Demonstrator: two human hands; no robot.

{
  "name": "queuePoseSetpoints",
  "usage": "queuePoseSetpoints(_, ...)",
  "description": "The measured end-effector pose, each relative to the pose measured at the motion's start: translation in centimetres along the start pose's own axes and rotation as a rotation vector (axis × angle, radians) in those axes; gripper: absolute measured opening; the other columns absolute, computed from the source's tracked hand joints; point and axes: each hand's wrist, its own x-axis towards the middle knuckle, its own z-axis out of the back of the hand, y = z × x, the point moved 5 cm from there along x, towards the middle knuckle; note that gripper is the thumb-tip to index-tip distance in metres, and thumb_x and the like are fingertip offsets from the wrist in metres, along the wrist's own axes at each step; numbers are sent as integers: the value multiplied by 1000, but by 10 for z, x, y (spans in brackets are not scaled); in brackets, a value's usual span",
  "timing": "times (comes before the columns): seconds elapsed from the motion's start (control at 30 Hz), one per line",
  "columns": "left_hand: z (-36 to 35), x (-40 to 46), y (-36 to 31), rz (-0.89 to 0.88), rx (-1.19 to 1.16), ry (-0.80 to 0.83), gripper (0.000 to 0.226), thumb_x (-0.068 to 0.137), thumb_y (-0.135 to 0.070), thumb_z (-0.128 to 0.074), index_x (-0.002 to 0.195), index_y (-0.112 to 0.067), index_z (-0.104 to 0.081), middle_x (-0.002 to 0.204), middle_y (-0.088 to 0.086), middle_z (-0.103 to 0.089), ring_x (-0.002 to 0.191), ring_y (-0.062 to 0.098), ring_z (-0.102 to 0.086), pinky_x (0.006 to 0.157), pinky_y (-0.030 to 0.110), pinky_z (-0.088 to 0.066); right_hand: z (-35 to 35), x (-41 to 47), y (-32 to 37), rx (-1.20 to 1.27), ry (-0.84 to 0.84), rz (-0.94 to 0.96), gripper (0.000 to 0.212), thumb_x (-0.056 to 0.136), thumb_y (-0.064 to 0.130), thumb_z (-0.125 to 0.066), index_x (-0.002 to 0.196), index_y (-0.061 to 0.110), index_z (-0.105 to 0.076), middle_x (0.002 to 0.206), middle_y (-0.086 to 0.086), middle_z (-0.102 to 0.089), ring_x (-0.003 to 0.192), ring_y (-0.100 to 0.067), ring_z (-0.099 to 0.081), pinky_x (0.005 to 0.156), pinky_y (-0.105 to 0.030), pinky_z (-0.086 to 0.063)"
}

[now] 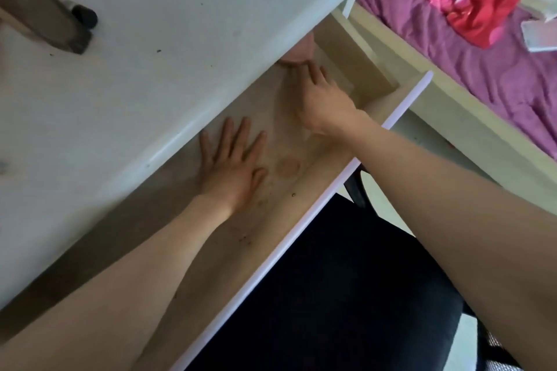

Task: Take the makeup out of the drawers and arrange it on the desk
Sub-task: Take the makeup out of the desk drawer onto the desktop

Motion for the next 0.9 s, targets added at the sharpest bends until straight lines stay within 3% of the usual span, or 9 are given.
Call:
queuePoseSetpoints(0.1, -9, -1, -1, 8, 0, -44, 59, 88, -56, -1, 134, -35, 29, 145, -2, 37, 129, 22, 42, 99, 54, 30, -5, 16, -2, 35, -37, 19, 75, 89, 3, -36, 149, 17, 6, 158, -3, 11, 145, -24, 5, 115, -46, -17)
queuePoseSetpoints(0.23, -10, 0, 0, 14, -16, -69, 59, 87, -57, -3, 134, -37, 27, 144, -5, 35, 126, 20, 45, 95, 50, 36, -7, 24, 1, 27, -82, 30, 69, 93, 7, -31, 149, 16, 8, 157, -2, 15, 145, -22, 7, 115, -49, -14)
queuePoseSetpoints(0.33, -8, -1, 1, 17, -38, -74, 62, 88, -57, -9, 137, -36, 21, 145, -5, 32, 127, 19, 43, 94, 47, 37, -9, 15, 5, -62, -105, 3, 64, 94, 11, -33, 150, 12, -1, 158, -4, 6, 145, -22, 3, 115, -46, -15)
queuePoseSetpoints(0.4, -8, -1, 0, 18, -51, -70, 64, 88, -57, -11, 141, -34, 16, 146, -5, 31, 129, 20, 40, 94, 47, 37, -11, 3, 8, -139, -91, -6, 60, 92, 14, -38, 147, 11, -15, 155, -9, -10, 143, -23, -6, 112, -44, -20)
queuePoseSetpoints(0.53, -6, -1, -1, 12, -76, -72, 64, 91, -56, -19, 145, -32, 8, 146, -5, 29, 132, 20, 36, 94, 45, 38, -10, -10, 6, -184, -91, -42, 44, 89, 15, -49, 132, 8, -38, 134, -12, -35, 125, -29, -33, 92, -38, -34)
queuePoseSetpoints(0.6, -6, -1, -1, 14, -72, -71, 64, 91, -56, -18, 144, -33, 11, 146, -5, 30, 131, 20, 37, 93, 45, 38, -7, -5, 1, -56, -89, -89, 40, 92, 17, -49, 129, 7, -38, 133, -12, -35, 122, -30, -36, 83, -37, -36)
queuePoseSetpoints(0.67, -7, 0, -1, 17, -70, -69, 64, 90, -56, -16, 141, -35, 17, 144, -6, 33, 129, 19, 40, 92, 45, 39, -9, 2, 1, 53, -72, -114, 35, 97, 24, -40, 127, 6, -37, 132, -13, -37, 122, -31, -36, 83, -40, -38)
queuePoseSetpoints(0.8, -8, 1, 0, 11, -94, -55, 63, 93, -53, -21, 143, -35, 15, 143, -8, 34, 128, 16, 41, 90, 43, 40, -19, 2, 5, 64, -90, -174, 35, 99, 26, -32, 126, 3, -38, 128, -17, -41, 119, -34, -38, 79, -41, -37)
queuePoseSetpoints(0.9, -6, 1, 2, -4, -144, -27, 59, 98, -38, -27, 145, -36, 8, 150, -7, 28, 133, 17, 35, 91, 41, 39, -30, -11, 9, 41, 30, -122, 35, 95, 24, -38, 123, 3, -38, 126, -18, -39, 119, -35, -35, 86, -42, -38)
